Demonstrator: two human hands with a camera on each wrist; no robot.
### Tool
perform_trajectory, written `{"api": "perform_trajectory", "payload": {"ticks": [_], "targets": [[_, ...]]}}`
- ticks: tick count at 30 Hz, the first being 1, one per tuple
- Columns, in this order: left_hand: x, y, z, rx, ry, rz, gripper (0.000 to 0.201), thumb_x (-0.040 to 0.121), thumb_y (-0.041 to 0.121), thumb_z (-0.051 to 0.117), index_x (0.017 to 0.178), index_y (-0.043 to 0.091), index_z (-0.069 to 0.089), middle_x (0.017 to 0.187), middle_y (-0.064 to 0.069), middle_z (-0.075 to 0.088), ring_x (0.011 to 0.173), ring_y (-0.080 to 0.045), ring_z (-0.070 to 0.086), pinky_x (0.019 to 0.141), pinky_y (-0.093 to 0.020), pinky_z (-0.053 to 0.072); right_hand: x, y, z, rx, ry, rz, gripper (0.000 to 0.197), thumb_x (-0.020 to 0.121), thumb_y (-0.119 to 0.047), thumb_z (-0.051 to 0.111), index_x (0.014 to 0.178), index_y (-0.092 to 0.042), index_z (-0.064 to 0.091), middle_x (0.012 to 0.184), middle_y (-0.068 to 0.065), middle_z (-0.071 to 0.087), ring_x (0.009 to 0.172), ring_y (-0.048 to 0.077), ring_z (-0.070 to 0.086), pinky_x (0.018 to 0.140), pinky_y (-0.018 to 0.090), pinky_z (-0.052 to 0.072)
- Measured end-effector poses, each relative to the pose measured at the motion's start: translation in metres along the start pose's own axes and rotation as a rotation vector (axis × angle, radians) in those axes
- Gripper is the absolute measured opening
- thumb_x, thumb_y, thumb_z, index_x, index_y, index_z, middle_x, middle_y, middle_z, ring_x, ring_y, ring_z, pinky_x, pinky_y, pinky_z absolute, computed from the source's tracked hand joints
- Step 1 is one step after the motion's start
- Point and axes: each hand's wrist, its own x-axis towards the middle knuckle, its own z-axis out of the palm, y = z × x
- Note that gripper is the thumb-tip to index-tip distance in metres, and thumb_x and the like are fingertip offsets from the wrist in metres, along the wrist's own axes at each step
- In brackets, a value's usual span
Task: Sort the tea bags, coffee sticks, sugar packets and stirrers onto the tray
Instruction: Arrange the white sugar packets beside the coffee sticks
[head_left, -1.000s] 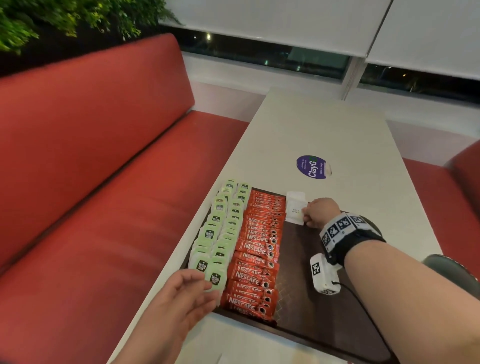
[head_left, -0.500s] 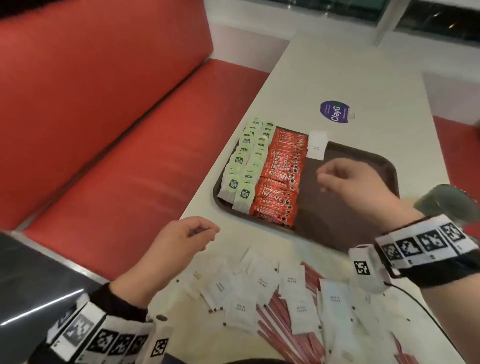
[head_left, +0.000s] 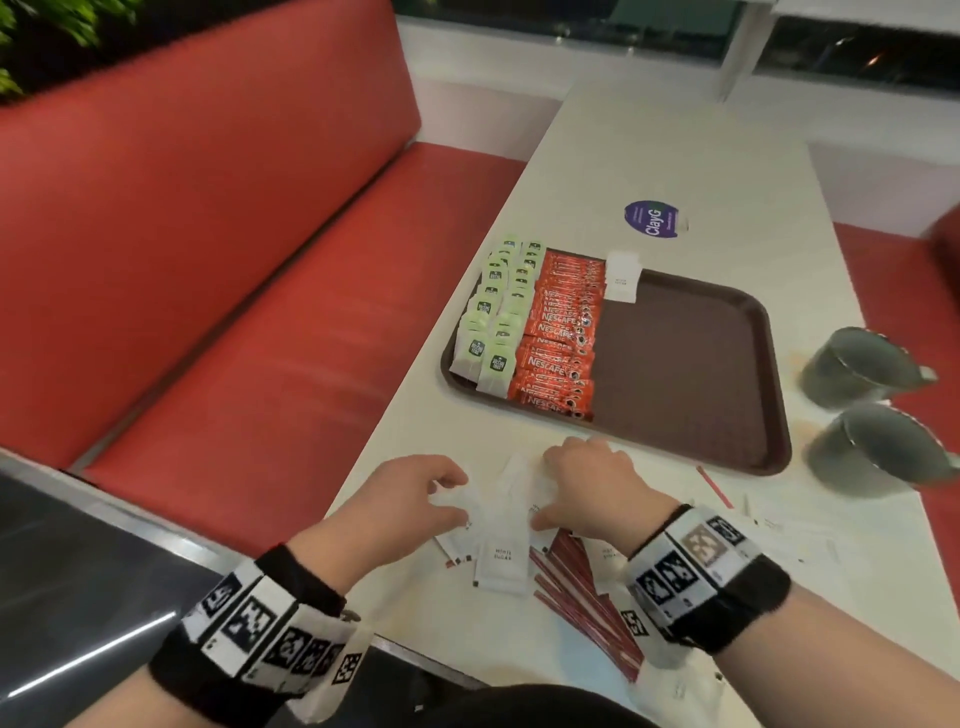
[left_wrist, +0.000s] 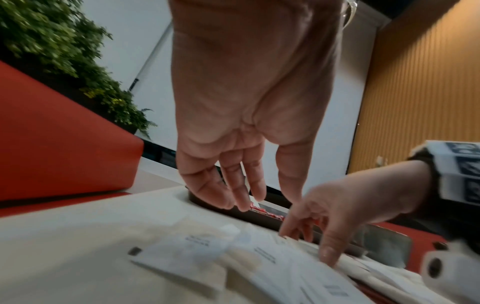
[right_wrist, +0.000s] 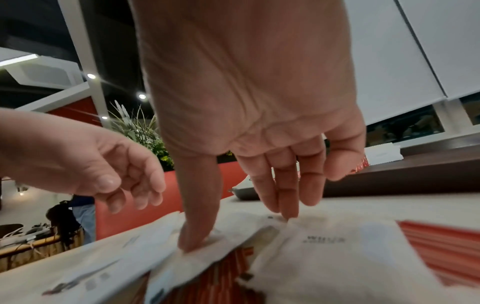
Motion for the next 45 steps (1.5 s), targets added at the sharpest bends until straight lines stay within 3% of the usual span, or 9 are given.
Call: {"api": "perform_trajectory", "payload": {"ticks": [5,9,14,18,25,30,36,41,45], "targets": [[-0.001,0.012,0.015,0.089,-0.115,0.084,0.041,0.081,0.031,0.071,0.12,0.03,0.058,0.119,0.011,0.054,0.111,-0.008,0.047,0.091,-0.02,0.037,0.007,-0.002,-0.004,0.067,-0.012,0.05,0.041,0.076,-0.039,0.073,0.106,-0.022,0.05,0.106,-0.001,0.05,0.111,0.024,0.045,0.092,0.04,0.034],[0.002,0.011,0.02,0.084,-0.154,0.094,0.04,0.082,0.03,0.07,0.12,0.028,0.059,0.123,0.009,0.054,0.113,-0.008,0.049,0.096,-0.025,0.042,0.008,0.003,-0.007,0.209,-0.032,0.078,0.034,0.08,-0.025,0.071,0.072,-0.026,0.038,0.077,-0.009,0.046,0.081,0.016,0.047,0.078,0.034,0.03],[0.006,0.013,0.021,0.069,-0.176,0.091,0.041,0.083,0.033,0.069,0.122,0.029,0.057,0.125,0.011,0.052,0.114,-0.006,0.049,0.093,-0.02,0.042,-0.003,0.022,-0.022,0.438,0.002,0.035,0.023,0.083,-0.023,0.071,0.077,-0.025,0.049,0.079,-0.01,0.048,0.065,0.006,0.044,0.058,0.023,0.036],[0.012,0.023,0.015,0.062,-0.169,0.127,0.04,0.083,0.04,0.067,0.121,0.031,0.058,0.123,0.013,0.055,0.11,-0.004,0.05,0.089,-0.017,0.039,-0.014,0.046,-0.037,0.674,0.109,0.073,0.013,0.082,-0.02,0.072,0.078,-0.019,0.06,0.075,-0.006,0.058,0.065,0.01,0.051,0.06,0.023,0.041],[0.035,0.069,-0.004,-0.577,-0.167,0.182,0.036,0.085,0.034,0.066,0.118,0.035,0.053,0.111,0.011,0.064,0.099,-0.007,0.063,0.089,-0.034,0.054,-0.032,0.062,-0.047,1.275,0.161,0.011,0.014,0.084,-0.005,0.068,0.074,-0.013,0.061,0.067,0.0,0.062,0.059,0.009,0.049,0.059,0.021,0.037],[0.05,0.098,-0.007,-0.837,-0.386,0.165,0.022,0.095,0.012,0.053,0.117,0.015,0.058,0.107,-0.004,0.071,0.09,-0.017,0.069,0.063,-0.028,0.056,-0.03,0.061,-0.043,1.304,0.301,0.014,0.01,0.086,-0.003,0.066,0.08,-0.012,0.065,0.065,-0.001,0.064,0.057,0.005,0.055,0.059,0.019,0.043],[0.072,0.111,0.005,-0.998,-0.166,0.098,0.024,0.094,0.006,0.054,0.115,0.016,0.059,0.106,-0.003,0.071,0.089,-0.018,0.07,0.06,-0.027,0.054,-0.023,0.072,-0.045,1.44,0.389,0.089,0.018,0.076,-0.001,0.075,0.089,-0.01,0.068,0.073,0.019,0.066,0.068,0.03,0.065,0.073,0.043,0.054],[0.091,0.117,0.007,-1.045,-0.015,0.101,0.022,0.093,0.003,0.055,0.108,0.018,0.061,0.101,-0.002,0.073,0.087,-0.019,0.071,0.06,-0.028,0.056,-0.01,0.078,-0.05,1.523,0.332,0.113,0.017,0.08,0.005,0.069,0.07,-0.005,0.059,0.055,0.006,0.06,0.046,0.009,0.054,0.05,0.019,0.042],[0.111,0.109,0.005,-1.142,0.056,0.026,0.023,0.094,0.003,0.053,0.108,0.02,0.06,0.104,-0.002,0.071,0.095,-0.021,0.068,0.061,-0.03,0.056,0.012,0.096,-0.072,1.472,0.436,0.139,0.023,0.084,0.002,0.066,0.065,-0.01,0.058,0.052,0.001,0.057,0.047,0.006,0.049,0.048,0.014,0.038]]}}
